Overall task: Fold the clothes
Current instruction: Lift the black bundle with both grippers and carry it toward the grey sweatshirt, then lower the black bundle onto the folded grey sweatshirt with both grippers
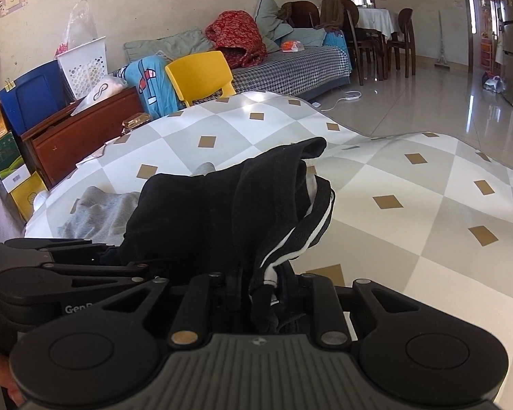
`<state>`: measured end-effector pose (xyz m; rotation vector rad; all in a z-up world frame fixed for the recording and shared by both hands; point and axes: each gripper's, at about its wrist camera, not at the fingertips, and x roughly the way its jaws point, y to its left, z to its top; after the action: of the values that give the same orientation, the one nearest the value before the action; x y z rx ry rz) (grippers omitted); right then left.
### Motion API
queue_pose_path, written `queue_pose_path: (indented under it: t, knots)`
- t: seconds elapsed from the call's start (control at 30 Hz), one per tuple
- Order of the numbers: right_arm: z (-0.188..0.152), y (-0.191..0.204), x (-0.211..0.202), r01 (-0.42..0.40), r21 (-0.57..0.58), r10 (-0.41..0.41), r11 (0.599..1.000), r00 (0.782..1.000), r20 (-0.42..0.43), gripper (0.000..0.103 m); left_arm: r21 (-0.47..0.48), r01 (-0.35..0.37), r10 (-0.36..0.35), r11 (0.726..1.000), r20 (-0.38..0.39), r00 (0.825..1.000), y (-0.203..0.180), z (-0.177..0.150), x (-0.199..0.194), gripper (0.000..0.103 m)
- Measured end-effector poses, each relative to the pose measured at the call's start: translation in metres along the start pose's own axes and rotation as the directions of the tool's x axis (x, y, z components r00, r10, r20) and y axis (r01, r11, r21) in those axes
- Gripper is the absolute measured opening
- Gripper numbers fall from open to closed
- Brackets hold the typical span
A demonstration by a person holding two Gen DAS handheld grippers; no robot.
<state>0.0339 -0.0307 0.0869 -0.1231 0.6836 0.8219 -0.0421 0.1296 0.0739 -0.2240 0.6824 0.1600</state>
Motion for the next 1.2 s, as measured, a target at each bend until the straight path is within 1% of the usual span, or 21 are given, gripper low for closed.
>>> queue_pose_path:
  t: [0.13, 0.37, 0.53, 0.73, 0.93, 1.2]
  knots:
    - [0.01, 0.014, 0.007, -0.026, -0.045, 0.026, 0.999, 1.0, 0.008, 0.02, -0.04, -0.02, 0.02, 0.999, 0.008, 1.0, 0.018, 0.005, -0.005, 0.036]
    - [0.03, 0.04, 0.026, -0.075, -0.073, 0.076, 0.995, 0.997, 0.008, 0.02, -0.094, -0.063, 0.066, 0.994, 0.03, 0.997, 0.048, 0.016, -0.012, 0.036]
    - [0.052, 0.068, 0.047, -0.108, -0.132, 0.111, 0.985, 0.994, 0.01, 0.02, -0.138, -0.111, 0.119, 0.984, 0.05, 0.992, 0.074, 0.026, -0.017, 0.036]
    - [0.073, 0.096, 0.072, -0.143, -0.174, 0.148, 0.974, 0.989, 0.015, 0.02, -0.199, -0.159, 0.175, 0.967, 0.064, 0.983, 0.109, 0.039, -0.021, 0.036]
    - [0.09, 0.118, 0.099, -0.166, -0.181, 0.172, 0.969, 0.985, 0.018, 0.02, -0.247, -0.185, 0.209, 0.951, 0.072, 0.975, 0.14, 0.053, -0.018, 0.036]
    - [0.104, 0.133, 0.136, -0.185, -0.159, 0.192, 0.97, 0.981, 0.028, 0.02, -0.293, -0.224, 0.256, 0.929, 0.072, 0.964, 0.171, 0.065, -0.005, 0.035]
